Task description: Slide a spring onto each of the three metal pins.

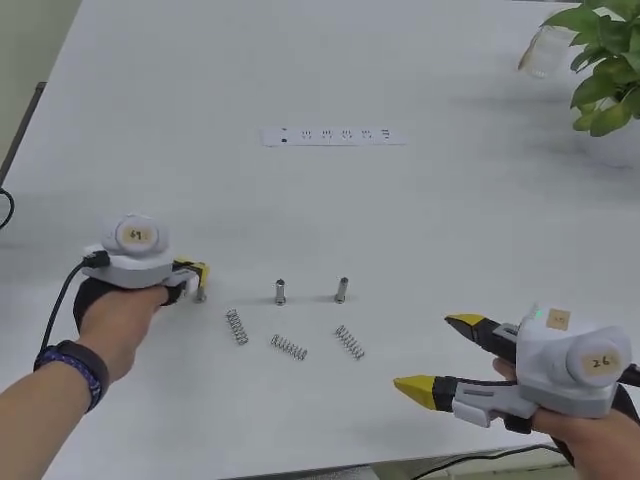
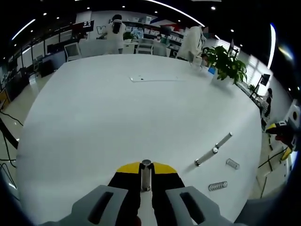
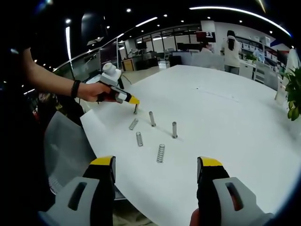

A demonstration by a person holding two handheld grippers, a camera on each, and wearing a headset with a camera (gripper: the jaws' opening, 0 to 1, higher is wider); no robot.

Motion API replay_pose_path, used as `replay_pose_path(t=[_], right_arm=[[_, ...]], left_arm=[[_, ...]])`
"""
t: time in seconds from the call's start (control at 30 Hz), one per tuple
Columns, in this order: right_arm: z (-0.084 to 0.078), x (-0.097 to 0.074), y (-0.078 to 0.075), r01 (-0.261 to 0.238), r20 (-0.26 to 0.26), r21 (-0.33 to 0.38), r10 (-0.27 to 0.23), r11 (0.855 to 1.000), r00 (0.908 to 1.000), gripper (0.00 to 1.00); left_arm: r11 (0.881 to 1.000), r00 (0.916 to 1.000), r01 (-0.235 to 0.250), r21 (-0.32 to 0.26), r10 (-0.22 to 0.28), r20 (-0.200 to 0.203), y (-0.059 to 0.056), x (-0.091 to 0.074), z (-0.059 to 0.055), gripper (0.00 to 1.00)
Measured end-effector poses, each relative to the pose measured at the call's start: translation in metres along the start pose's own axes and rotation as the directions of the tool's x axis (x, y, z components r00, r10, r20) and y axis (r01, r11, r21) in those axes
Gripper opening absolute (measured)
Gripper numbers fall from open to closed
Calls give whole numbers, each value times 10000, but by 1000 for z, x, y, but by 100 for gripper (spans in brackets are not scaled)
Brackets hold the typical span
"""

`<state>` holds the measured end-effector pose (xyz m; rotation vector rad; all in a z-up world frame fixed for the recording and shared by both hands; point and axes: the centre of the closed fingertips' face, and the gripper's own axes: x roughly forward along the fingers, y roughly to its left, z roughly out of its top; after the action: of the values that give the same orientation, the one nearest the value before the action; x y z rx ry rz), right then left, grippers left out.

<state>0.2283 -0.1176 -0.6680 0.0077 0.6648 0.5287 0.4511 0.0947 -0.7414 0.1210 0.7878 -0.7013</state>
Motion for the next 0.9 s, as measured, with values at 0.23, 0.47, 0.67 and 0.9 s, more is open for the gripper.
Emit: replay_pose_path(t=[0.23,0.47,0.67,0.9], right_arm=[[1,-3,-3,94,64,38,-94,9999,9999,69],[0,-3,-2,81,69,27,-81,10000,9999,69],[0,-4,-1,77,69,0,-77,10000,9999,69],[0,-7,-2,150,120,9,-150,9999,9998,68]], left_arm=[[9998,10000,-40,189,40,26,-3,-3,-1,0],[9994,10000,-2,334,0,45,-7,-7,-3,0],[9988,10000,54,496,-58,67,-13,-7,-4,0],[9974,9999,93,713,-98,59,-19,-8,-6,0]])
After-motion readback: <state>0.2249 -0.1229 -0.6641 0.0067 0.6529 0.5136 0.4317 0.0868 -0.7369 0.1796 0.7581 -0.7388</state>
